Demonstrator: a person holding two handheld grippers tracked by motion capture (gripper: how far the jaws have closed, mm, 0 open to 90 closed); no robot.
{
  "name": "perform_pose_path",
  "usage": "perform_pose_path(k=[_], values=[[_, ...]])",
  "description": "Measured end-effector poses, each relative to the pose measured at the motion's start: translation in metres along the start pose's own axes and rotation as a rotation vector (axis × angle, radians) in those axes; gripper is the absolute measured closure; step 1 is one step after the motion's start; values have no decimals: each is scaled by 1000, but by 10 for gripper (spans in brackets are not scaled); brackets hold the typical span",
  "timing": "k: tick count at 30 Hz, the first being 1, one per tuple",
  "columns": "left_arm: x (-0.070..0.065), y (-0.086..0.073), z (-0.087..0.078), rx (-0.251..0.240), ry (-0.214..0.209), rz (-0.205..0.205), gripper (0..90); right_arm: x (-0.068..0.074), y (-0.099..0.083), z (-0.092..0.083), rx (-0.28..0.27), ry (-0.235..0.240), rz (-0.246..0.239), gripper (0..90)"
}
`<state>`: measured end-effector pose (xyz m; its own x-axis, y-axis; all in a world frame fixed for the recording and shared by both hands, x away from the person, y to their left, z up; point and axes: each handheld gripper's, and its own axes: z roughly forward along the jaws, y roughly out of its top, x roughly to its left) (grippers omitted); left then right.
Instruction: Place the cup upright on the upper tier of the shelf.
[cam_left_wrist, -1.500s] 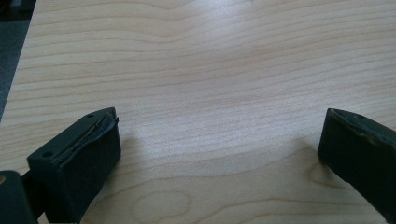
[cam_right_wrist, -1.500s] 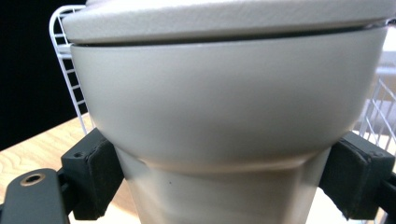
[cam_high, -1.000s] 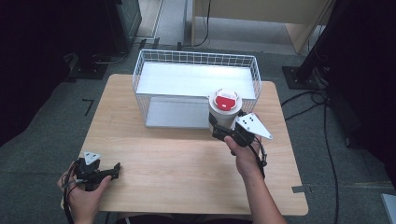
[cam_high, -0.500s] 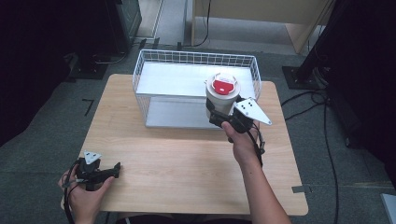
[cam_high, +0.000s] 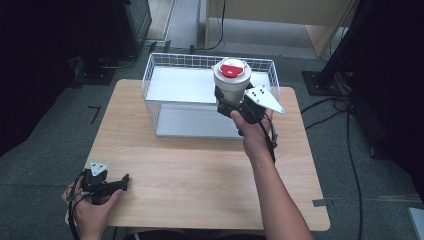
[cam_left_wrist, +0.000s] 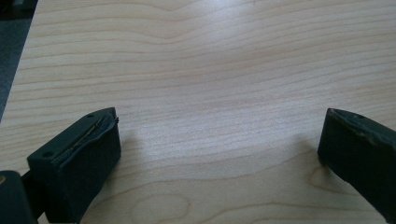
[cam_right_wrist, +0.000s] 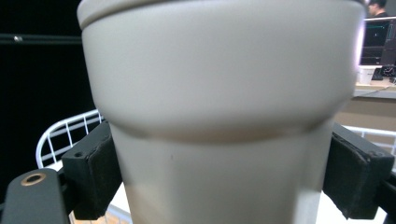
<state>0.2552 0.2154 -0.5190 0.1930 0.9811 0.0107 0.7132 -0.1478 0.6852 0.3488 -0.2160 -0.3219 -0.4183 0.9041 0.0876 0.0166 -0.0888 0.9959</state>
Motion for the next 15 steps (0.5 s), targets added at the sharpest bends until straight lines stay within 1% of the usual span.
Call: perform_pose_path(k=[1,2,4,6,7,8,10,11,12,13,14,15], values=[[0,0,0,0,0,0,0,0,0,0,0,0,0,125],[0,0,0,1,0,0,0,-1,5,4,-7,1,14,125],[0,0,0,0,0,0,0,-1,6,6,-10,-2,13,125],[0,0,0,0,0,0,0,0,10,14,-5,-7,8,125],[0,0,0,0,0,0,0,0,10,14,-5,-7,8,125],[0,0,0,1,0,1,0,1,12,21,1,-7,8,125],[0,0,0,1,0,0,0,1,12,24,4,-8,7,125],[0,0,0,1,0,0,0,1,13,28,6,-9,3,125],[0,0,0,1,0,0,0,3,13,35,15,-6,2,125],[0,0,0,1,0,0,0,3,13,35,15,-6,2,125],[0,0,0,2,0,2,0,4,14,43,21,-8,2,125],[0,0,0,0,0,0,0,5,14,47,28,-6,0,125]])
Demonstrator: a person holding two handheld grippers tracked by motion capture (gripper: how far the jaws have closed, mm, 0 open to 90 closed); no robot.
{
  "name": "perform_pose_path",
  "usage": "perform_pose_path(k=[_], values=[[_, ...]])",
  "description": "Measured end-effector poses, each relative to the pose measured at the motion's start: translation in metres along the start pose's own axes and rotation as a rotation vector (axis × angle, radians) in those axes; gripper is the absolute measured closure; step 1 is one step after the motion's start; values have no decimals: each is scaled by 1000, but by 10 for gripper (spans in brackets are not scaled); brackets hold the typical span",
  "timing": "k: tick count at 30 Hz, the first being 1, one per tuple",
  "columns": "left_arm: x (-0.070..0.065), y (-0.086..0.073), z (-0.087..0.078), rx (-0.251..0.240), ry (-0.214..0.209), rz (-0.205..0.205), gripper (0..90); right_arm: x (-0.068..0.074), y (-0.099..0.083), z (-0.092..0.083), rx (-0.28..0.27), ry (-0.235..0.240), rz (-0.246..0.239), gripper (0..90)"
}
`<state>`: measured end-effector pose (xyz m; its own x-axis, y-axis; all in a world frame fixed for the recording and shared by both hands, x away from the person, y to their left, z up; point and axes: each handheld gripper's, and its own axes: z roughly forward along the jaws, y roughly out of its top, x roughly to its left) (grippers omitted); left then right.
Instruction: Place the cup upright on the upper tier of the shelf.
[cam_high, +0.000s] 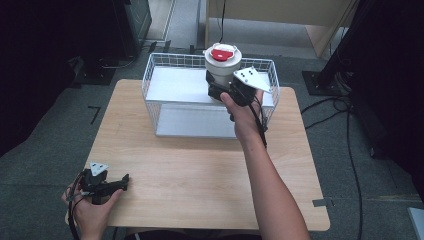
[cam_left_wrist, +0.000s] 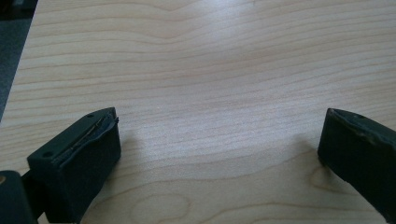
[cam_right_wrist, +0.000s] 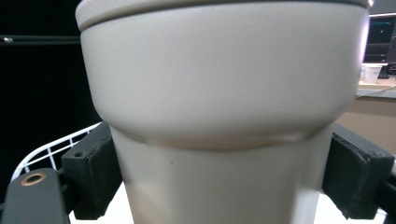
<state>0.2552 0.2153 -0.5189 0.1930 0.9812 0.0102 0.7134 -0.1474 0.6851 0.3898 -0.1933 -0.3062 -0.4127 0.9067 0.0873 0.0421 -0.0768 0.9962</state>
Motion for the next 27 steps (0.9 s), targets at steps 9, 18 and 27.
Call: perform_pose_path(k=[9,18,27], values=[[0,0,0,0,0,1,0,1,0,33,36,-22,-13,124],[0,0,0,0,0,0,0,1,3,52,47,-44,7,125],[0,0,0,-1,0,0,0,4,1,61,67,-52,7,124]])
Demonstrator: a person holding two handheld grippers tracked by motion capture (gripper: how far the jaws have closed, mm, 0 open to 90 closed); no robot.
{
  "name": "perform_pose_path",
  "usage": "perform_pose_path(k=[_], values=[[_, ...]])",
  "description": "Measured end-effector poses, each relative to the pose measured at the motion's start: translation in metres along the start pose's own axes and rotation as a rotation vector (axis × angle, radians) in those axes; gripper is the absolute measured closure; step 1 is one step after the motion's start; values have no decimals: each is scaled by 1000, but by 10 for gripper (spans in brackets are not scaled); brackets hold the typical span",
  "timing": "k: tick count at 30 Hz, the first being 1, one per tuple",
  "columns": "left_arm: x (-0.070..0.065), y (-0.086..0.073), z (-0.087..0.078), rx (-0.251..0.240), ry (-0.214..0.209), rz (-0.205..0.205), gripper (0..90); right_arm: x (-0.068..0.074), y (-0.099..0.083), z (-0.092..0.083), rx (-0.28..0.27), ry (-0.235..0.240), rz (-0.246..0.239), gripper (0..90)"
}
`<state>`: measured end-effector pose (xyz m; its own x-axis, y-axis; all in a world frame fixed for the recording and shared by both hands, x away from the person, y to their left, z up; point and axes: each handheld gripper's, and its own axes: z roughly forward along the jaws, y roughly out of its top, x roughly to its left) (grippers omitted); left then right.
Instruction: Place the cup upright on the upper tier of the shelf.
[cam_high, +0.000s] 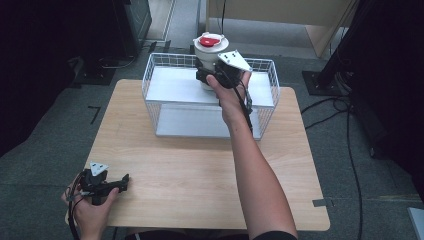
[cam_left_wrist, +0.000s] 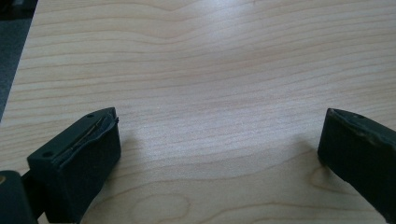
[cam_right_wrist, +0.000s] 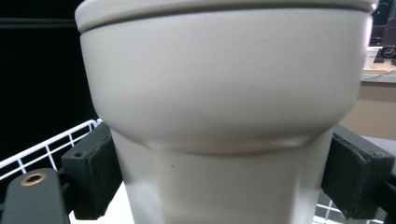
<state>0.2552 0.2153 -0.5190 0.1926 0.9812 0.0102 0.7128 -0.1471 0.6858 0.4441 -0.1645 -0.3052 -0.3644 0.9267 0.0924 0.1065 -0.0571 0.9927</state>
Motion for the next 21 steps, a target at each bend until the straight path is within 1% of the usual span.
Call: perform_pose_path(k=[5,7,10,11,14,16,17,18,21], values=[[0,0,0,0,0,0,0,-1,-2,1,13,-13,7,124],[0,0,0,-1,0,0,0,-1,-2,1,13,-12,-1,124],[0,0,0,0,0,0,0,0,-2,1,14,-9,1,124],[0,0,0,0,0,0,0,-1,-2,1,13,-6,-11,124],[0,0,0,0,0,0,0,-1,-5,1,22,-8,-7,124],[0,0,0,1,-1,1,0,-2,-6,1,22,-8,-13,124],[0,0,0,1,-1,-1,0,-1,-6,1,26,-11,-6,124],[0,0,0,1,-1,-1,0,-2,-8,0,18,-9,2,124],[0,0,0,0,-1,-1,0,-3,-8,-1,17,-8,5,124]])
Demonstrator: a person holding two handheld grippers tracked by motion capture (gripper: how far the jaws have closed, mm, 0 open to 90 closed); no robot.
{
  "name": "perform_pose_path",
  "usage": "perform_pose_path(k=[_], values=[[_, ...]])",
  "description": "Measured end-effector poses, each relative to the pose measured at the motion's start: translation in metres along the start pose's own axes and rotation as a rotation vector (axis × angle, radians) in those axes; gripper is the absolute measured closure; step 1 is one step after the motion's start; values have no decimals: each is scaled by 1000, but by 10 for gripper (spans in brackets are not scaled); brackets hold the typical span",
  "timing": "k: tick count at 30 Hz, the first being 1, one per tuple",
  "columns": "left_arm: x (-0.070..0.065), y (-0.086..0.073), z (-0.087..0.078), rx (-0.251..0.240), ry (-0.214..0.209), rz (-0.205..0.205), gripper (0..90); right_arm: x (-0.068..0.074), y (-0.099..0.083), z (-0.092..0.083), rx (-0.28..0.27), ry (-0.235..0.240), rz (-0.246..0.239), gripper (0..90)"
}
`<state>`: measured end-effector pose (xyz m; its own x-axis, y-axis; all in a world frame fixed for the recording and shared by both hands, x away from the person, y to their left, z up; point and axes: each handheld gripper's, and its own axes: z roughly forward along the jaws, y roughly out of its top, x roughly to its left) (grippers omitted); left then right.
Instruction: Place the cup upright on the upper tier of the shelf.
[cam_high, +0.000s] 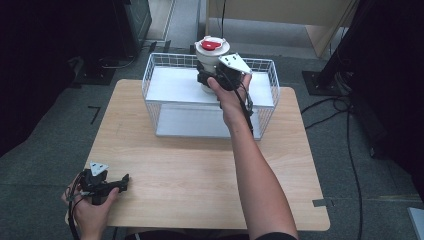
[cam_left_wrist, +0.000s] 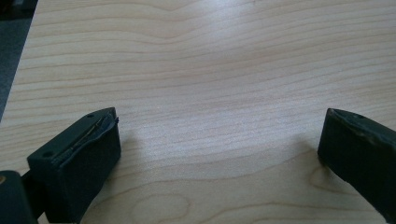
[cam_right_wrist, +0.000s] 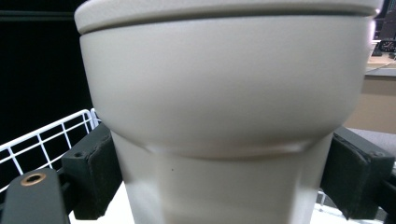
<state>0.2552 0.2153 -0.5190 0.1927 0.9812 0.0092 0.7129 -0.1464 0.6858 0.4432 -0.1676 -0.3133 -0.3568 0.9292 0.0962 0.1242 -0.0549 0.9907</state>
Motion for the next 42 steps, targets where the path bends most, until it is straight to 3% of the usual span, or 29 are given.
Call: perform_pose_path(k=[3,7,12,20,25,29,42], values=[[0,0,0,0,0,-1,0,-1,-2,-2,-6,7,-4,123],[0,0,0,-1,1,-1,0,-3,-2,-7,1,7,29,121],[0,0,0,1,0,-1,0,-2,-2,-10,17,18,15,119],[0,0,0,2,0,1,0,-4,-5,-13,26,56,64,107],[0,0,0,4,2,-1,0,-8,-8,-15,62,71,89,11],[0,0,0,4,3,-1,0,-14,-16,-20,75,64,98,0],[0,1,0,5,4,-1,0,-23,-28,-46,65,82,68,0]])
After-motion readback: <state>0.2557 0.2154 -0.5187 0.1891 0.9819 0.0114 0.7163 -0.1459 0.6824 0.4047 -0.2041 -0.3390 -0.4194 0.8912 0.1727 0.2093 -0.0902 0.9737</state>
